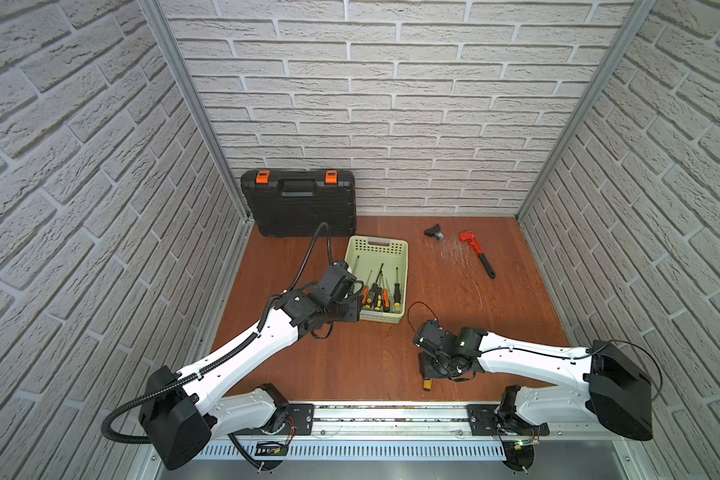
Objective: Put the screwdriver in the bin
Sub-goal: 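Open the left gripper and withdraw while the right gripper grasps the yellow-handled screwdriver, then carry the yellow-handled screwdriver over the basket with the right gripper and lower it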
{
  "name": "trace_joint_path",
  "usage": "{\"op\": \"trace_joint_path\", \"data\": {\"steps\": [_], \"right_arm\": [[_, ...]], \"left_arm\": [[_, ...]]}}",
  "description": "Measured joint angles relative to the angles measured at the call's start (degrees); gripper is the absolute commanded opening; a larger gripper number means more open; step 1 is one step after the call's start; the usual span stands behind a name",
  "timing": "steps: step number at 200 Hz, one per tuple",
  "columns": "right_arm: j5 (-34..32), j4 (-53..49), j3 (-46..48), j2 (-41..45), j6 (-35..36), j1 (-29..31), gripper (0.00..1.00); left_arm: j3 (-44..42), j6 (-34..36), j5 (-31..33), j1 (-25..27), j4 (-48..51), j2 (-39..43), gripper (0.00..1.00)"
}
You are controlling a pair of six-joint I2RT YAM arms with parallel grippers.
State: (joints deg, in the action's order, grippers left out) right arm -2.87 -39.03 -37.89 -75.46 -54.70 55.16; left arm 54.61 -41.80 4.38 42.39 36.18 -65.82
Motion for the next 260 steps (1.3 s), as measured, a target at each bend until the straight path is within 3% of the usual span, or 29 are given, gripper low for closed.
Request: {"op": "trace_joint_path", "data": {"steps": [63, 85, 125, 161, 188, 229, 260], "right_arm": [[0.96, 1.16, -0.46, -3.45, -0.76, 0.15, 0.45], [1.07, 1.29, -0.48, -3.74, -0.85, 0.17, 0.35], [1.46, 1.73, -0.35, -3.37, -1.01, 0.17, 0.06], [0.72, -1.73, 0.07, 1.07, -0.74, -1.49, 0.05], [-0.09, -7.76, -3.89, 5.97, 1.42, -6.21, 0.05], [-0.46, -11.34, -21.03, 6.19, 6.97, -12.39, 0.05], [3.02, -9.14, -36.06, -4.15, 10.95, -14.47, 0.06]], "left_arm": [[-0.22, -0.7, 2.89, -0.72, -0.02, 0.92, 0.53], [-0.22, -0.7, 2.89, -1.55, 0.02, 0.55, 0.53], [-0.22, -0.7, 2.89, -2.73, 0.07, 0.5, 0.53], [-0.22, -0.68, 2.89, -4.07, 0.31, 0.52, 0.53], [-0.2, -0.42, 2.69, -5.81, 0.52, 0.59, 0.53], [-0.2, -0.31, 2.27, -7.85, 1.53, 1.38, 0.53], [-0.42, -0.31, 2.14, -8.48, 2.01, 3.85, 0.53]]}}
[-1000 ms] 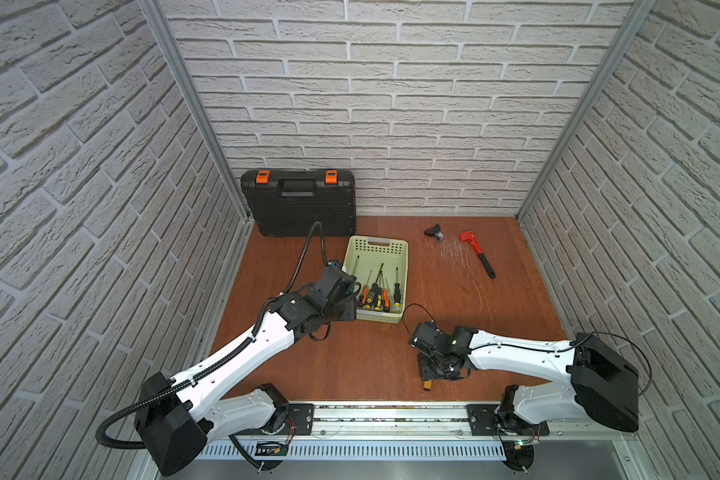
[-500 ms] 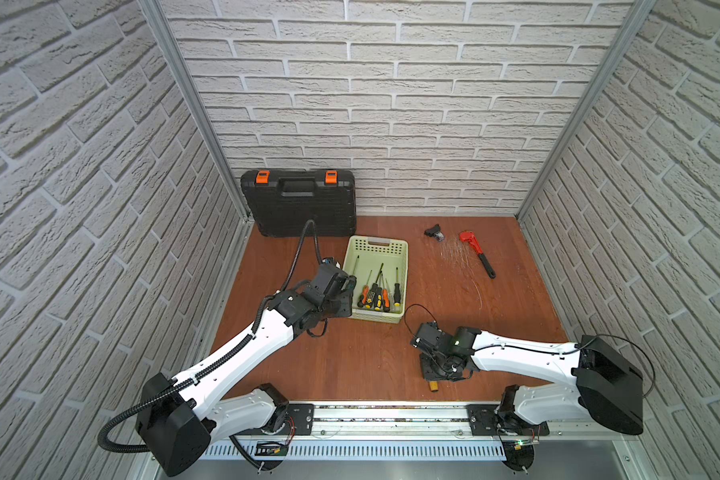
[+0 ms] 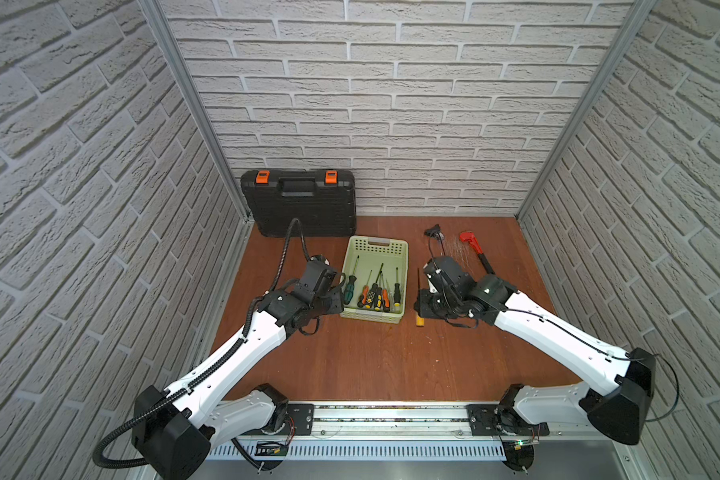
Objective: Put the screwdriver in the bin
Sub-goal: 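Carry the yellow-handled screwdriver over the basket with the right gripper and lower it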
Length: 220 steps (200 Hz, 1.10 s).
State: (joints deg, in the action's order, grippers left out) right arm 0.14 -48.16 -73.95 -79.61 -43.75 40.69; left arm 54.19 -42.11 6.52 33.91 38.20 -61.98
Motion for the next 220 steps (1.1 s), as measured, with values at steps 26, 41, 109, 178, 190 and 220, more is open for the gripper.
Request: {"op": "trace_joint_path", "data": {"steps": [26, 41, 109, 178, 190, 220], "right_arm": [[5.6, 3.41, -12.37, -13.62, 2.29, -0.37, 0.06], [9.01, 6.62, -16.61, -20.37, 2.45, -0.48, 0.05], [16.28, 18.97, -20.55, -38.66, -1.64, -1.18, 0.06], [16.61, 25.07, -20.04, -42.99, -6.08, -2.12, 0.07], [16.79, 26.58, -19.98, -43.15, -7.08, -2.51, 0.07], [17.27, 29.77, -19.96, -44.52, -9.07, -2.95, 0.07]], "left_arm": [[-0.72, -0.11, 0.24, -0.33, 1.44, 2.78, 0.53], [-1.6, -0.26, 0.31, -0.5, 2.51, 4.9, 0.53], [-4.59, -1.49, 1.33, -1.36, 5.18, 10.43, 0.55], [-6.84, -1.51, 1.38, -2.29, 5.4, 11.37, 0.55], [-7.15, -1.51, 1.38, -2.47, 5.53, 11.52, 0.55], [-7.28, -1.51, 1.44, -2.8, 5.51, 11.67, 0.56]]}}
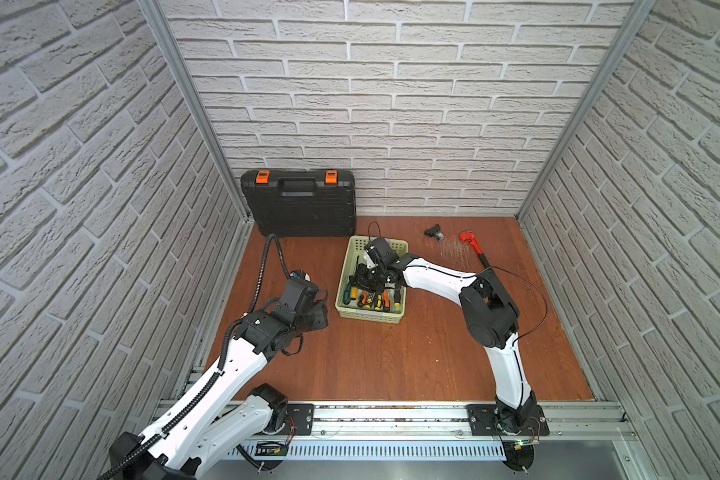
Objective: Put the screwdriver in the bin
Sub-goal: 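Carry the yellow-handled screwdriver over the basket with the right gripper and lower it, then open the right gripper and lift away from the basket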
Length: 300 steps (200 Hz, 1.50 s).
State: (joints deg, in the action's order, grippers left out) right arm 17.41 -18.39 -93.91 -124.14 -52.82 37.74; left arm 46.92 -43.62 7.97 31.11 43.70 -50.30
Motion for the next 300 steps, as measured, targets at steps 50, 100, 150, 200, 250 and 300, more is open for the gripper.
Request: {"op": "trace_joint_path", "data": {"steps": [50, 100, 150, 200, 250, 300], "right_arm": [[-0.5, 1.53, 1.79, -2.01, -1.29, -0.13, 0.1], [-0.66, 1.68, 1.79, -2.21, -0.74, -0.11, 0.28], [-1.51, 0.66, 1.6, -1.01, 2.1, 0.04, 0.47], [-4.94, -4.2, 3.72, 10.54, 7.39, 0.52, 0.76], [-11.8, -6.25, 6.47, 32.83, 19.67, 0.5, 0.99], [-30.42, 4.2, 30.03, 57.96, 42.53, -4.02, 1.0]], "left_arm": [[-0.39, -0.17, 0.33, -0.31, 0.11, 1.4, 0.55], [-0.39, -0.17, 0.44, -0.31, 0.13, 1.33, 0.56], [0.07, -0.15, 0.7, -0.33, 1.2, 1.01, 0.7], [4.52, 2.16, 1.27, -0.76, 1.46, -0.44, 0.98], [6.54, 8.74, 3.76, -6.34, -3.72, -4.9, 0.98], [-3.17, 18.53, 5.62, -17.07, -21.66, -6.64, 0.98]]}}
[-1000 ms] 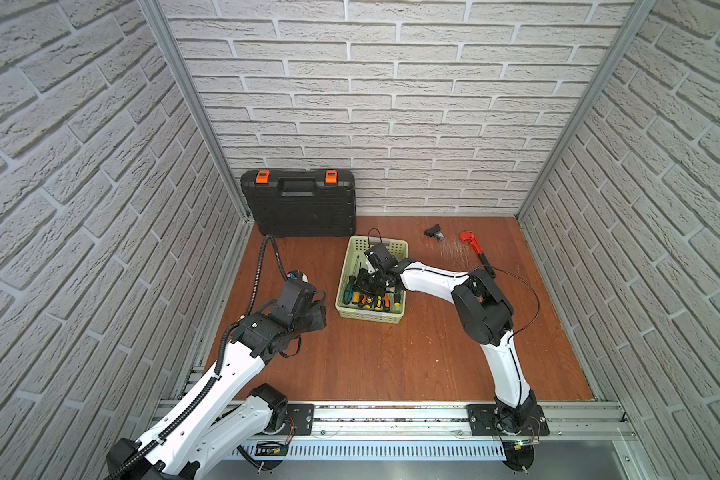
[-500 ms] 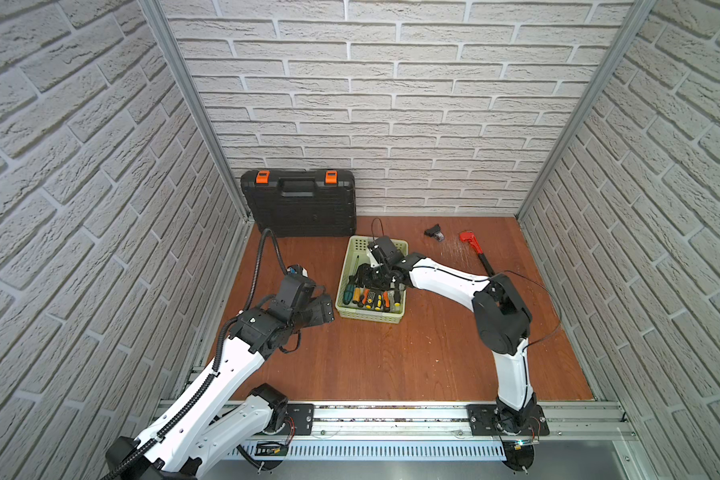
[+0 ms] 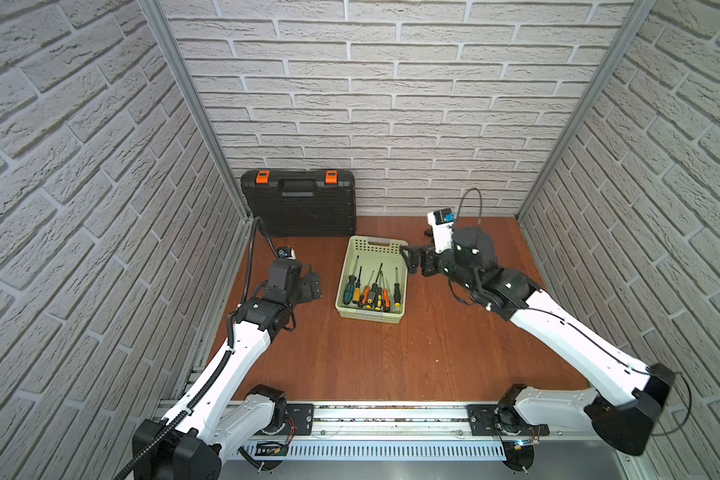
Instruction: Put the screwdriver in the bin
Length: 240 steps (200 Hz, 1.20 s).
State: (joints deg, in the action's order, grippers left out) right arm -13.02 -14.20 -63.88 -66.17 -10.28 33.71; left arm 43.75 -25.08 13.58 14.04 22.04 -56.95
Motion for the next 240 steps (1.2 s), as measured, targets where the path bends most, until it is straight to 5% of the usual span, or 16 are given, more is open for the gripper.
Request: {"op": "trace_joint_path", "data": {"steps": [25, 72, 167, 203, 240], "right_arm": [[-5.31, 7.63, 14.8, 6.29, 8.81, -7.56, 1.0], [-6.36, 21.24, 33.07, 5.99, 10.86, -22.67, 0.99], [2.99, 50.73, 44.33, -10.82, 9.64, -29.4, 0.99], [5.95, 60.28, 46.27, -19.43, 9.16, -30.86, 1.0], [7.04, 60.02, 44.96, -18.78, 8.94, -31.06, 1.0]], "left_arm": [[-6.64, 4.98, 0.2, -6.54, -9.29, -2.21, 0.98], [-16.31, 10.51, 1.79, -10.95, -31.45, -10.25, 0.98], [-22.16, 17.64, -0.61, -15.91, -68.35, -31.45, 0.98], [-22.71, 17.62, -1.51, -16.31, -70.34, -33.44, 0.98], [-22.71, 17.62, -1.95, -16.37, -71.76, -33.44, 0.98]]}}
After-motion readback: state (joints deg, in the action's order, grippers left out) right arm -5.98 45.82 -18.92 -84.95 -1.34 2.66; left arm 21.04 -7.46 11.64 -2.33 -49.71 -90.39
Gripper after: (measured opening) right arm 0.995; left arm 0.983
